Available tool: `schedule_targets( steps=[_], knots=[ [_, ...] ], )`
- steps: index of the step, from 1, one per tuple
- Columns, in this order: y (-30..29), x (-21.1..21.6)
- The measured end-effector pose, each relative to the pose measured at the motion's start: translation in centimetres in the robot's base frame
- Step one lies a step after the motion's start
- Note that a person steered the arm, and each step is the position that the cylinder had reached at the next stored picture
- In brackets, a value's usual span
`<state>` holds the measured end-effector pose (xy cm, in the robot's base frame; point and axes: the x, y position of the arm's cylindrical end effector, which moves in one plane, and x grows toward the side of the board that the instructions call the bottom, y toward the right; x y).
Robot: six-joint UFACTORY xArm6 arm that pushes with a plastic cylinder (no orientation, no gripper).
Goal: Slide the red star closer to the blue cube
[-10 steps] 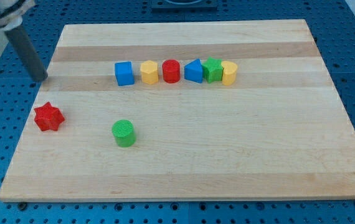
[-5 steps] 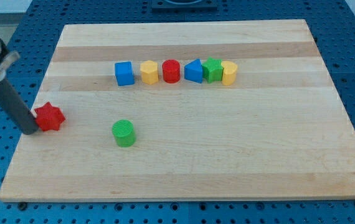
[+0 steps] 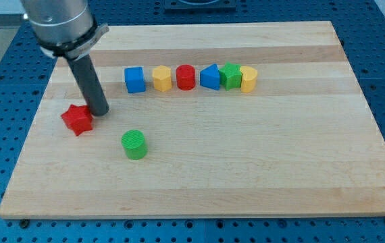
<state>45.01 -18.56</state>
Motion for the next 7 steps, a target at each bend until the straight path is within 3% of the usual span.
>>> schedule_targets(
  steps=[1,2,3,4,5,7],
  knots=[
    [-0.4,5.0],
    [-2.7,6.8],
    [-5.1,4.2],
    [-4.5,-0.5],
    [-4.0,-2.5],
    [-4.5,0.8]
  ],
)
